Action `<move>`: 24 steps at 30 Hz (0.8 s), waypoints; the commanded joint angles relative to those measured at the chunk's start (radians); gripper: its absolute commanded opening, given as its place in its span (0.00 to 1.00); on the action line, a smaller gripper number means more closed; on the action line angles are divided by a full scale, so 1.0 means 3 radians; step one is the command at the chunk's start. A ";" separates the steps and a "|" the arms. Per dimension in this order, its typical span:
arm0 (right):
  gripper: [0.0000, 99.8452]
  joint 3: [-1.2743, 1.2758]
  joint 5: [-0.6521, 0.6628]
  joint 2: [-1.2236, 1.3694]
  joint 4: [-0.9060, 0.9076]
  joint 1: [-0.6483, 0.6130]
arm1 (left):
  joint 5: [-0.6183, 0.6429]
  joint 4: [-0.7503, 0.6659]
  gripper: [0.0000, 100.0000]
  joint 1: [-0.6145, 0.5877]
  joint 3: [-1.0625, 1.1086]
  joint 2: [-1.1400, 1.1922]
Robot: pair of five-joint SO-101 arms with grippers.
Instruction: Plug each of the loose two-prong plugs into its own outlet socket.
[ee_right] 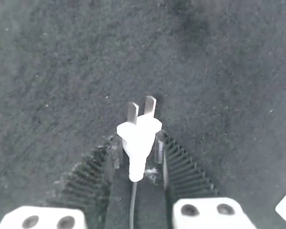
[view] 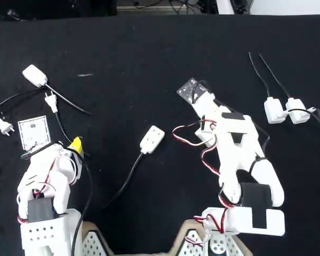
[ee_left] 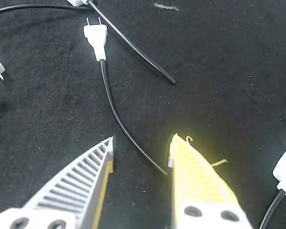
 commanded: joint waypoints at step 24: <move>0.12 -0.0263 0.0066 0.0304 -0.0087 0.0266 | 0.0026 0.0005 0.20 -0.0038 -0.0069 -0.0036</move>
